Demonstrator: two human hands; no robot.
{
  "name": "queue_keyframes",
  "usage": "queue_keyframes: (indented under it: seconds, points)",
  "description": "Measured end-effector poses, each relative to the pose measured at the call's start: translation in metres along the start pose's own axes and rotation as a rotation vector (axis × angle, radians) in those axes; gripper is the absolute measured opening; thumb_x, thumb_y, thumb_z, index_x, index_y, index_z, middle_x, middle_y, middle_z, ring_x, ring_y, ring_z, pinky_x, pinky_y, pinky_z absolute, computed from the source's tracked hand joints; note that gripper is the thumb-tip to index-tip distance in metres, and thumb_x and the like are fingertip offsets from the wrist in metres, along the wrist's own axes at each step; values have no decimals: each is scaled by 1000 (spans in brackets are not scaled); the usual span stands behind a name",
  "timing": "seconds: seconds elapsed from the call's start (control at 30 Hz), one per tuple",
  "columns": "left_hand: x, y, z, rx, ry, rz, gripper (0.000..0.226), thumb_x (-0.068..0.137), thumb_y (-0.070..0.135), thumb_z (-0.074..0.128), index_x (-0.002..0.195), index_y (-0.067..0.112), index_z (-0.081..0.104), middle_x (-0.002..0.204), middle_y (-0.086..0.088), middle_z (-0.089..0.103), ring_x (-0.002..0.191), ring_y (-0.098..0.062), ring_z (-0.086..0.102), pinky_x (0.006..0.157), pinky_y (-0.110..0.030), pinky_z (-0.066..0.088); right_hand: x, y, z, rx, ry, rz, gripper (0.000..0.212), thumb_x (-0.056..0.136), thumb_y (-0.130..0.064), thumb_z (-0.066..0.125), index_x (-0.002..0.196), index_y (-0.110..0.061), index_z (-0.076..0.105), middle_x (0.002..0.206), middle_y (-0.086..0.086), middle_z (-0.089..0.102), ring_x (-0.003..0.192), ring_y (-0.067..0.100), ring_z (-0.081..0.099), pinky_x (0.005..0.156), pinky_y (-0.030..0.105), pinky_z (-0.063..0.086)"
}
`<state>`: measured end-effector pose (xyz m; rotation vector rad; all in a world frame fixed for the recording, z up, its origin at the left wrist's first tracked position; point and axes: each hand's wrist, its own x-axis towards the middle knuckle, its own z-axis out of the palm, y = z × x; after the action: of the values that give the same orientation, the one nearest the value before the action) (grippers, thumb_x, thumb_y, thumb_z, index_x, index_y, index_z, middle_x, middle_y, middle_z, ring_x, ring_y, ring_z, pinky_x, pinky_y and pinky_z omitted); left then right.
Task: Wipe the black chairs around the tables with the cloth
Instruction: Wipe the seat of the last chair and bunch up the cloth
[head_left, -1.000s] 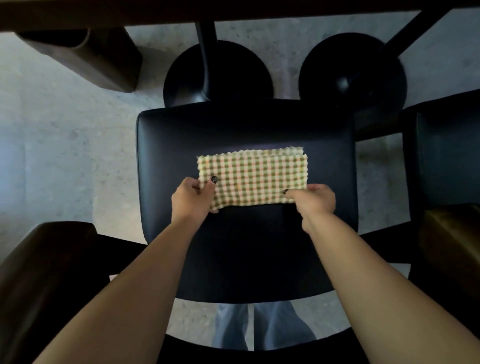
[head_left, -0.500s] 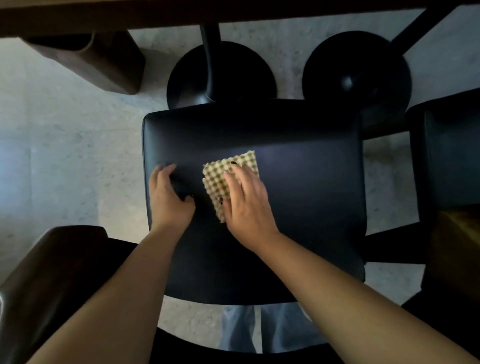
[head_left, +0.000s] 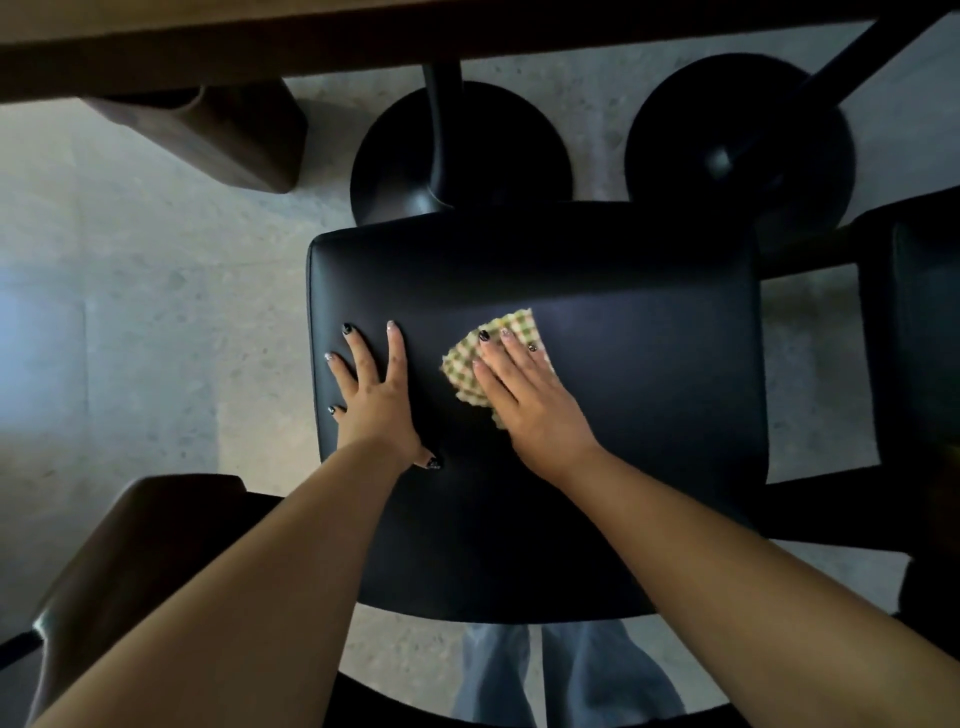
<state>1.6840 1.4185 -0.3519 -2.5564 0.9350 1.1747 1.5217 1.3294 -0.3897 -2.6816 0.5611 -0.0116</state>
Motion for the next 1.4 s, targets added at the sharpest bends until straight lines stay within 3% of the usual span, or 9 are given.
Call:
queue_keyframes:
  seconds: [0.1, 0.2, 0.3, 0.43, 0.7, 0.93, 1.1, 1.23, 1.4]
  points:
    - [1, 0, 1, -7, 3, 8, 158, 52, 26, 96, 145, 35, -32, 152, -7, -40, 143, -40, -26, 111, -64, 25, -1, 28, -23, 62, 155, 24, 40, 79, 16, 50, 118, 11, 61, 125, 26, 58, 119, 48, 51, 96, 59, 44]
    - [3, 0, 3, -3, 4, 3, 159, 52, 26, 96, 145, 34, -32, 151, -7, -41, 143, -41, -26, 110, -64, 24, -10, 86, -57, 179, 448, 585, 51, 76, 17, 50, 126, 7, 56, 134, 27, 51, 125, 45, 47, 108, 40, 36]
    - [4, 1, 6, 3, 13, -8, 159, 51, 25, 96, 145, 33, -33, 151, -7, -41, 143, -41, -26, 110, -64, 24, -21, 136, -78, 260, 551, 977, 55, 85, 4, 45, 140, 1, 41, 147, 23, 38, 137, 35, 35, 115, 29, 20]
    - [7, -1, 11, 11, 34, -12, 161, 51, 26, 96, 144, 33, -34, 150, -8, -42, 142, -42, -27, 109, -64, 24, -15, 138, -54, 207, 451, 1047, 60, 92, -10, 43, 148, 0, 24, 155, 20, 23, 144, 34, 18, 118, 42, 14]
    - [10, 2, 13, 41, 37, -29, 159, 53, 26, 96, 144, 30, -35, 150, -12, -42, 142, -44, -26, 109, -64, 25, 15, 136, -39, 115, 567, 1221, 58, 90, 3, 43, 147, -3, 31, 154, 13, 28, 144, 29, 19, 118, 35, 17]
    - [9, 2, 14, 46, 35, -37, 160, 52, 27, 96, 145, 30, -34, 151, -12, -41, 142, -43, -26, 109, -64, 25, 19, 67, -16, 109, 387, 843, 63, 83, 8, 42, 145, 0, 33, 155, 18, 24, 146, 35, 12, 119, 37, 12]
    - [8, -1, 12, 34, 27, -28, 160, 51, 26, 96, 145, 31, -32, 152, -10, -40, 143, -42, -25, 109, -64, 25, -17, -19, 19, 65, 160, 219, 49, 79, 14, 41, 127, 14, 51, 135, 31, 48, 126, 54, 39, 100, 65, 36]
    - [8, -4, 13, 22, 76, -9, 144, 65, 11, 87, 147, 33, -29, 153, -9, -38, 143, -42, -24, 110, -65, 26, -64, -54, 40, -148, -94, -204, 48, 88, -7, 32, 128, -3, 58, 135, 15, 55, 129, 35, 47, 104, 47, 42]
    - [6, -2, 7, 69, 2, -17, 155, 55, 27, 95, 146, 32, -31, 153, -10, -38, 143, -41, -24, 112, -62, 25, -87, -63, 28, -310, -390, -468, 50, 94, -14, 30, 142, -12, 44, 151, 8, 37, 141, 29, 29, 115, 43, 26]
